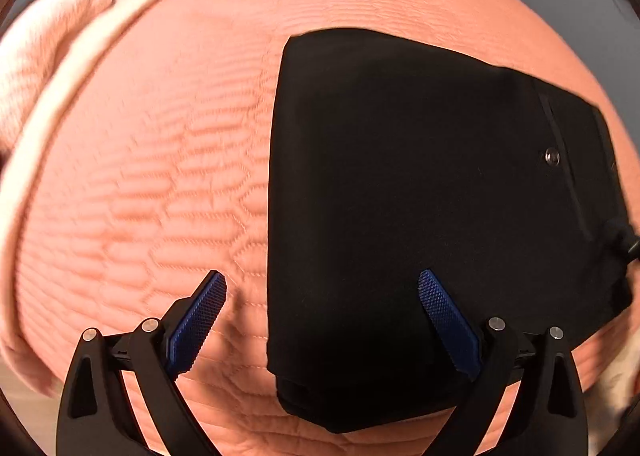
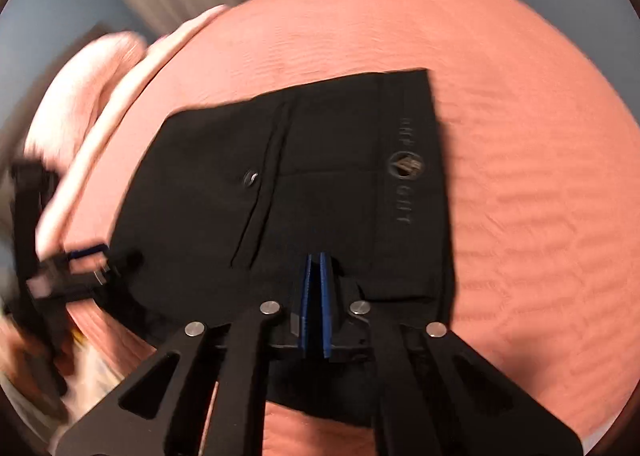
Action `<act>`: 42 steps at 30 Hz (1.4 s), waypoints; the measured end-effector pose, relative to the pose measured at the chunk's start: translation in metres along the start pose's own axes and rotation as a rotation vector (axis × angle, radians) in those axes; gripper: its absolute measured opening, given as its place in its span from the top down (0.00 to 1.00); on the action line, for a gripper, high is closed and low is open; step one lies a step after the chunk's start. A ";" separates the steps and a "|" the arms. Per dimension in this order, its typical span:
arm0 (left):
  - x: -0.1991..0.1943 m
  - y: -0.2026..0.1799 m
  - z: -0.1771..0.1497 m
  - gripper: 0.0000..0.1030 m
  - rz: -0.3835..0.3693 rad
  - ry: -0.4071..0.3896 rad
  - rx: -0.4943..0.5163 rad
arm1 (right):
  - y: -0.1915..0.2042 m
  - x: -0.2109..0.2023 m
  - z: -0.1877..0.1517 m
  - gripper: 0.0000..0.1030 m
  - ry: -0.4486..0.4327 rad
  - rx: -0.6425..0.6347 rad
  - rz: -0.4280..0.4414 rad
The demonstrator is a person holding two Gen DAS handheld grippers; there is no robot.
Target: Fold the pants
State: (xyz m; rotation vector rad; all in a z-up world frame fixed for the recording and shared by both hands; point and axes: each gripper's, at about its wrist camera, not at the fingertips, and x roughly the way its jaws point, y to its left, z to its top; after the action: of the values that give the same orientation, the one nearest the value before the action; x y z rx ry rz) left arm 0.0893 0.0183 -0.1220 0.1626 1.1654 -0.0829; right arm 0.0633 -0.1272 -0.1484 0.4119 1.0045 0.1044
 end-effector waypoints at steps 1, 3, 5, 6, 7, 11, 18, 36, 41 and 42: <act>-0.001 -0.005 0.000 0.06 0.024 -0.005 0.018 | 0.014 -0.003 0.002 0.91 -0.007 -0.047 0.008; -0.003 -0.016 0.000 0.06 0.067 -0.014 0.044 | 0.029 0.003 -0.007 0.92 0.022 -0.178 -0.034; -0.004 -0.024 0.002 0.06 0.093 -0.020 0.064 | 0.020 0.019 -0.015 0.97 0.045 -0.226 -0.079; -0.005 -0.026 0.002 0.06 0.096 -0.017 0.068 | 0.007 0.015 -0.014 0.98 0.027 -0.167 -0.035; -0.005 -0.027 0.003 0.06 0.097 -0.015 0.068 | -0.005 0.009 -0.011 1.00 0.029 -0.081 -0.024; -0.004 -0.026 0.008 0.06 0.096 -0.013 0.066 | 0.005 -0.004 0.003 0.93 0.014 -0.058 -0.026; 0.000 -0.016 0.006 0.06 0.079 -0.009 0.042 | -0.031 0.022 0.012 1.00 0.041 -0.021 0.071; 0.045 0.004 0.085 0.05 0.039 -0.017 -0.035 | -0.070 0.034 0.095 1.00 -0.029 0.150 0.036; 0.014 0.051 0.085 0.07 0.084 -0.068 -0.133 | -0.084 -0.018 0.068 0.92 -0.055 0.088 -0.060; 0.009 0.059 0.081 0.07 0.056 -0.069 -0.145 | -0.092 -0.023 0.060 0.91 -0.040 0.104 -0.029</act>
State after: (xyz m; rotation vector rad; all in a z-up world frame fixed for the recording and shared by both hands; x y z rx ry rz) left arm 0.1754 0.0626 -0.0937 0.0632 1.0929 0.0449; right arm 0.0917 -0.2355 -0.1371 0.4927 0.9783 0.0177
